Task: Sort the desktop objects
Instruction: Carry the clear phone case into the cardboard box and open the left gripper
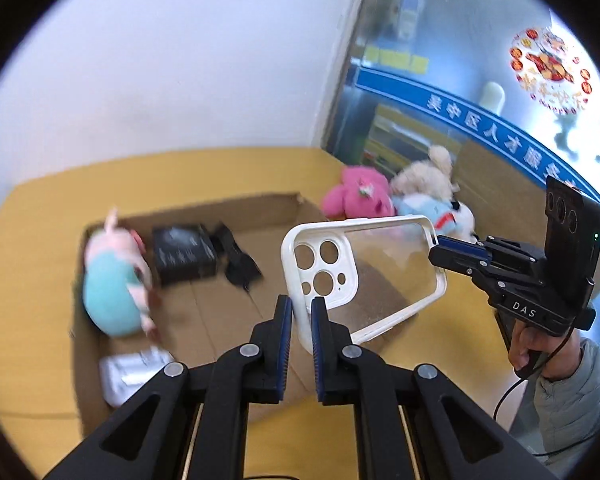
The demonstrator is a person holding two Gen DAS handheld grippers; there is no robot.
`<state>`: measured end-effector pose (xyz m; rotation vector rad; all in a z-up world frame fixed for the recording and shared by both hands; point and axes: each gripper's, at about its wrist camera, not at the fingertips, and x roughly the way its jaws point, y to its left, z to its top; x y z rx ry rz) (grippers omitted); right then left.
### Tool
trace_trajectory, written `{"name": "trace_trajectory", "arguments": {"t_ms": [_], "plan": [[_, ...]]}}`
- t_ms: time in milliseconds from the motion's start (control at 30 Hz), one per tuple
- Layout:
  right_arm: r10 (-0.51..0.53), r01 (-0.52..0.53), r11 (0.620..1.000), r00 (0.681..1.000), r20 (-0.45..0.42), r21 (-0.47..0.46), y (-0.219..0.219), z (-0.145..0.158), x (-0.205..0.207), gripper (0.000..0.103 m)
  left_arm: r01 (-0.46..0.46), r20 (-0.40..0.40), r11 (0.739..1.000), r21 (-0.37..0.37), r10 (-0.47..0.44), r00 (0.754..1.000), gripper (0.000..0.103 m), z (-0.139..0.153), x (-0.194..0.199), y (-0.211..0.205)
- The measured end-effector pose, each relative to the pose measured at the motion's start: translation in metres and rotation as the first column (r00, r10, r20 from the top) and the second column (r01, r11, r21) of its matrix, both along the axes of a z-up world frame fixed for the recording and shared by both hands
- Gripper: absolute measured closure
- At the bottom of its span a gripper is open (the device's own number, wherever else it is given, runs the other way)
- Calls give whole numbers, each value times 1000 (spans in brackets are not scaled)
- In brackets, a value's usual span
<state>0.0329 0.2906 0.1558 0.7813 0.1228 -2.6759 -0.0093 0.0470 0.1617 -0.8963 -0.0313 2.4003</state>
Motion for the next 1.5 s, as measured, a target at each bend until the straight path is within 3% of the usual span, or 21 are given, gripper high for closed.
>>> {"name": "trace_trajectory", "arguments": {"t_ms": [167,300,400,567,767,900,1033,1267,1333,1367,1400,1433,1500], "plan": [[64,-64,998,998,17,16,-26,14,-58,91,-70,8,997,-36,71,997,95,10,-40,-18],[116,-118,993,987,110,5,-46,-4,-111,91,-101,81,991,-85,108,991,95,-14,-85,-32],[155,-153,988,961,231,-23,-53,-36,-157,91,-98,203,990,-97,116,972,95,-50,-121,-41],[182,-195,981,878,443,-18,-68,-104,-210,91,-101,328,980,-174,155,932,95,-104,-150,-40],[201,-247,969,787,584,-1,-79,-159,-224,90,-66,445,963,-260,180,877,95,-153,-162,-35],[188,-228,974,747,637,-21,-76,-180,-231,91,-44,479,951,-305,193,856,95,-169,-166,-28],[169,-227,974,727,666,0,-80,-191,-231,90,-16,521,937,-348,208,828,95,-186,-167,-24],[161,-219,976,720,675,1,-82,-192,-226,88,-28,557,946,-323,214,802,94,-185,-161,-31],[152,-221,975,725,672,18,-84,-190,-223,87,-55,521,947,-315,221,825,94,-175,-152,-35],[146,-219,975,735,662,29,-86,-188,-220,79,-69,491,947,-314,224,841,93,-168,-151,-38],[145,-213,977,751,644,28,-86,-182,-217,73,-90,448,946,-311,230,864,93,-156,-143,-42],[150,-201,980,773,617,14,-85,-173,-212,60,-119,396,946,-303,238,887,93,-141,-133,-48],[158,-164,986,832,532,-36,-79,-140,-196,48,-178,304,945,-273,260,916,87,-114,-111,-60]]}}
